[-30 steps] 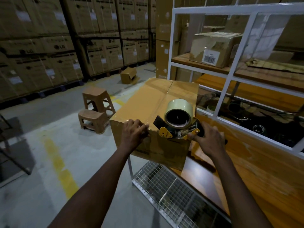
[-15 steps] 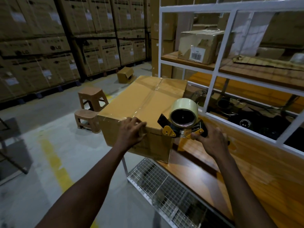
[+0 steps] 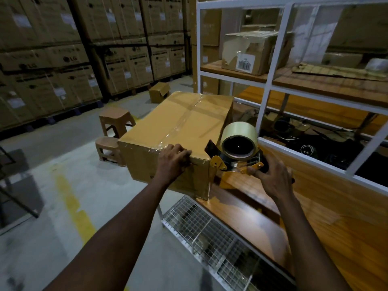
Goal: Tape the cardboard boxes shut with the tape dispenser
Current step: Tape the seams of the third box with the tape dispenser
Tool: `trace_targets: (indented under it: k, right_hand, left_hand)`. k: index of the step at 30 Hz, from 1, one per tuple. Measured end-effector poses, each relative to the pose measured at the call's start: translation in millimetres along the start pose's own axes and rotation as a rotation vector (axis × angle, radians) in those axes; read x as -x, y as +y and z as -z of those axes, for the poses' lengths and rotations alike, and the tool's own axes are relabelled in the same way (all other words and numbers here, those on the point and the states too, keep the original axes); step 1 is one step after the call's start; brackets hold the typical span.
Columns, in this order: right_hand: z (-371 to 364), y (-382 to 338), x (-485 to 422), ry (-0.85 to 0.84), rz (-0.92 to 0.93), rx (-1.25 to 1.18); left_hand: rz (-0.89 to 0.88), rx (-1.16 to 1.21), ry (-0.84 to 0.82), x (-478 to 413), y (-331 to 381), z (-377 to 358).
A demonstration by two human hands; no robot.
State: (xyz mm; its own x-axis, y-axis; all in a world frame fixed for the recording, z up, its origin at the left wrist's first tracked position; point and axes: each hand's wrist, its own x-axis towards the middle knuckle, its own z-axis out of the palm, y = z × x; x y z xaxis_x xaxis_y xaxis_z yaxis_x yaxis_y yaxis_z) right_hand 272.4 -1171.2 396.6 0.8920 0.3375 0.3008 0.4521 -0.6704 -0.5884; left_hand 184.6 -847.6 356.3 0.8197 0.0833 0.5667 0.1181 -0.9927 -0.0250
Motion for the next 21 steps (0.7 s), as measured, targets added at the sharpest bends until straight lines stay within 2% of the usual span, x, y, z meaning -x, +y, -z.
trace_targets:
  k: [9, 15, 21]
  right_hand:
    - [30.9, 61.8, 36.1, 0.034, -0.084, -0.022]
    - [-8.5, 68.9, 32.5, -0.125, -0.130, 0.066]
    - [-43.3, 49.5, 27.6, -0.150, -0.081, 0.083]
  left_hand:
    - [0.007, 0.002, 0.041, -0.4, 1.8, -2.0]
    - [-0.002, -0.007, 0.032, -0.8, 6.2, 1.0]
    - [-0.049, -0.019, 0.032, -4.3, 9.4, 6.7]
